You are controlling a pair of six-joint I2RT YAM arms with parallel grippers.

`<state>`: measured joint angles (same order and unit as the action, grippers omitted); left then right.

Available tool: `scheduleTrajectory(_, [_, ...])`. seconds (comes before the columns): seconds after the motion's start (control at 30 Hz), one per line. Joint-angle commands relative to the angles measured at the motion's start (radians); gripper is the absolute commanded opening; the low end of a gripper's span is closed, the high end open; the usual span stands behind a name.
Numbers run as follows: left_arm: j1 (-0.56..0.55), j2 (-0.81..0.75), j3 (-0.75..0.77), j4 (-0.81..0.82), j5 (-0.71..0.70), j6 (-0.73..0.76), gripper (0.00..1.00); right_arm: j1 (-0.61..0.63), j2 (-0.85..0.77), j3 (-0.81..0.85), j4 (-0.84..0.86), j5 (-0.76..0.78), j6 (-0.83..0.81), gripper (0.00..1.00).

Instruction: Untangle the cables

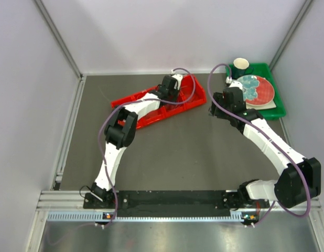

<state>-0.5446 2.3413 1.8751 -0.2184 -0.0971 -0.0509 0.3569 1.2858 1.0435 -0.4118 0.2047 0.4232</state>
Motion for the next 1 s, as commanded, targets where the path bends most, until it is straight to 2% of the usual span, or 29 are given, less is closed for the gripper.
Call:
scheduleTrajectory(0.0, [0.003, -0.119, -0.016, -0.006, 0.014, -0.012, 0.37, -0.01, -0.02, 0.038, 0.025, -0.014, 0.009, 0.64])
scheduleTrajectory(0.37, [-0.003, -0.211, -0.06, -0.007, 0.026, -0.015, 0.38, -0.01, -0.019, 0.032, 0.031, -0.025, 0.017, 0.64])
scheduleTrajectory(0.53, [-0.002, -0.235, -0.022, -0.003, 0.005, -0.018, 0.46, -0.01, -0.019, 0.03, 0.031, -0.028, 0.019, 0.64])
scheduleTrajectory(0.63, [0.003, -0.209, 0.024, -0.001, -0.016, -0.014, 0.52, -0.01, -0.019, 0.027, 0.03, -0.03, 0.019, 0.64])
scheduleTrajectory(0.77, [0.015, -0.152, 0.12, -0.015, -0.026, -0.02, 0.52, -0.01, -0.02, 0.027, 0.025, -0.027, 0.017, 0.64])
scheduleTrajectory(0.9, [0.025, -0.111, 0.15, 0.007, -0.072, -0.001, 0.51, -0.01, -0.019, 0.032, 0.019, -0.021, 0.009, 0.64])
scheduleTrajectory(0.97, [0.028, -0.093, 0.173, 0.024, -0.075, 0.028, 0.55, -0.01, -0.014, 0.033, 0.021, -0.018, 0.008, 0.64])
